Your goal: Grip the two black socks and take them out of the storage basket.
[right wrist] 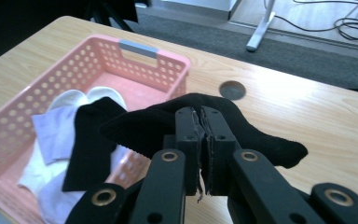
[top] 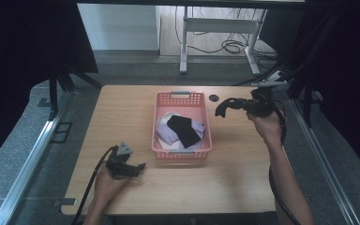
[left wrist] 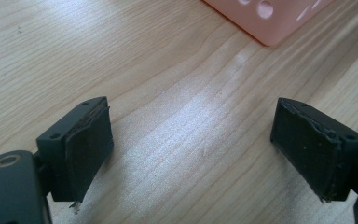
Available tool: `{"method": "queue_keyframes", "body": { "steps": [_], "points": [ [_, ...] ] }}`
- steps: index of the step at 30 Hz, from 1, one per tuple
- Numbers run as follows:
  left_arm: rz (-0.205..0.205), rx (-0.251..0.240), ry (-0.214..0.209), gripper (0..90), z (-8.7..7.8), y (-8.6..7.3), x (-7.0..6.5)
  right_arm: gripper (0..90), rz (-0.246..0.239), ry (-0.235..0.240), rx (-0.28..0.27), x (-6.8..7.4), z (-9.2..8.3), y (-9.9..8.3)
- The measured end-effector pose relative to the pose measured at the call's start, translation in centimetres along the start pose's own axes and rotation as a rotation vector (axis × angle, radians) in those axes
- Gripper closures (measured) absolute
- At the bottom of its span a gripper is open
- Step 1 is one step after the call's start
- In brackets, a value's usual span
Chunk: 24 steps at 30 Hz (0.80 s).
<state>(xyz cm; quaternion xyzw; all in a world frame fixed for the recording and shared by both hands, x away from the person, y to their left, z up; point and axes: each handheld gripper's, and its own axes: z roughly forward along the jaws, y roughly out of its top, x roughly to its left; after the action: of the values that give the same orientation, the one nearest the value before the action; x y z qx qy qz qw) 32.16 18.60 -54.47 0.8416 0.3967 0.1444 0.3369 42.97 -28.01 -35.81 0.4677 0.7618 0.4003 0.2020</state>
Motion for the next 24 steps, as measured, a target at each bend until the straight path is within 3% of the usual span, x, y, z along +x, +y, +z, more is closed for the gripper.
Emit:
{"method": "queue_keyframes", "body": {
  "steps": [6,13,24],
  "points": [
    [0.0,0.0,0.0,12.6,0.0,0.0,0.0,86.3,0.023,-0.028,0.002,-1.4,-0.2,-2.0],
    [0.0,0.0,0.0,12.6,0.0,0.0,0.0,86.3,0.047,-0.071,0.033,-2.7,1.1,-5.1],
    [-0.004,-0.003,0.0,12.6,0.0,0.0,0.0,85.9,0.095,-0.054,0.094,-3.6,3.8,-9.8]
  ]
}}
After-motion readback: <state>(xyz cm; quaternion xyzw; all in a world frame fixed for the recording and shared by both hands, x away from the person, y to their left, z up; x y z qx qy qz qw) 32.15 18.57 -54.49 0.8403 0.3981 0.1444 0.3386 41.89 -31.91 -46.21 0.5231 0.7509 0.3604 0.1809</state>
